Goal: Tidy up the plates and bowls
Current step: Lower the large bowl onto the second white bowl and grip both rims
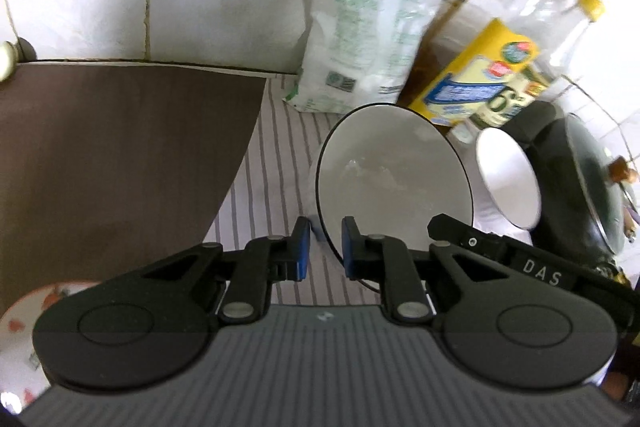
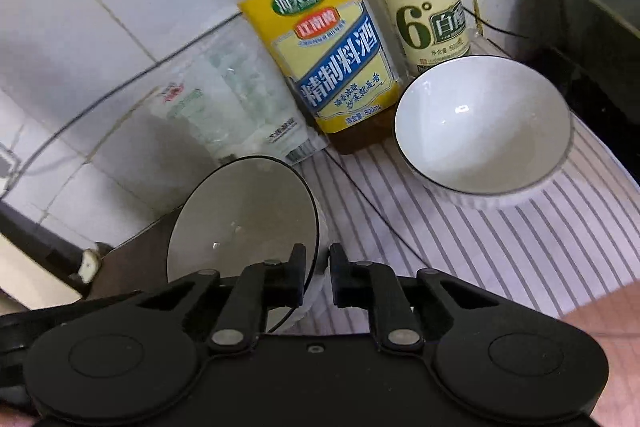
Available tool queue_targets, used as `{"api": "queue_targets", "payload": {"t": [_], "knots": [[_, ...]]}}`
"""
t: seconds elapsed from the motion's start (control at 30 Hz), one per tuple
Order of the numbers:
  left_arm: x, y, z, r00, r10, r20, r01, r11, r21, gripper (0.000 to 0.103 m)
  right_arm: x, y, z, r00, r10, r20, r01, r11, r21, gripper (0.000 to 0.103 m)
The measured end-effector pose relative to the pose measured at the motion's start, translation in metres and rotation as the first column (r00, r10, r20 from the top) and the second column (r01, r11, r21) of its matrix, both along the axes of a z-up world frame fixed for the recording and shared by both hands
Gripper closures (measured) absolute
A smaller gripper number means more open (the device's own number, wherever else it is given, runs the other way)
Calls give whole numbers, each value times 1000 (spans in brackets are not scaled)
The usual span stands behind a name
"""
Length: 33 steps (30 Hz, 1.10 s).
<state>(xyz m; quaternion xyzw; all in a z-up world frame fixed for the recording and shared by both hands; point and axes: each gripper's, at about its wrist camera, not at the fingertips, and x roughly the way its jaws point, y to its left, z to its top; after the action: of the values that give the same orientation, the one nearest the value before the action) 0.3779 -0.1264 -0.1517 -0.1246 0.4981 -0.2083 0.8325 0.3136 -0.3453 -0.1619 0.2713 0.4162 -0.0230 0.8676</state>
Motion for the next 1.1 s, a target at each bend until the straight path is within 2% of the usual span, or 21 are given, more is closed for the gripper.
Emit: {"api": "queue_targets", "payload": {"t": [0.33,0.47,0.53,0.63,0.83,1.0,1.1], "knots": [[-66,14,57,998,-24,51,24,1000,-9,88,-63,5,66,997,18,81,-18,1000,-1,87],[-91,17,68,998,-31,50,32,999,-9,88,-87,9,81,995,41,88,-40,999,-13,87],[-101,18,72,998,-35,57,34,999,7,88,-101,8,86,989,54,134,-53,999,-8,86],[-115,19,75,997,-35,66,33,999,32,88,-114,9,88,984,78,161,-75,997,-23,86],[-130,24,70,999,-26,26,25,999,27,88,-128,3,80,988,97,121,-95,995,-23,86],[-138,21,55,999,-30,-11,30,999,41,88,-140,10,66,971,197,138,-179,975,-133,85],[-139,17,45,999,-34,-34,36,998,46,88,-144,12,58,968,219,123,-195,964,-181,85]]}}
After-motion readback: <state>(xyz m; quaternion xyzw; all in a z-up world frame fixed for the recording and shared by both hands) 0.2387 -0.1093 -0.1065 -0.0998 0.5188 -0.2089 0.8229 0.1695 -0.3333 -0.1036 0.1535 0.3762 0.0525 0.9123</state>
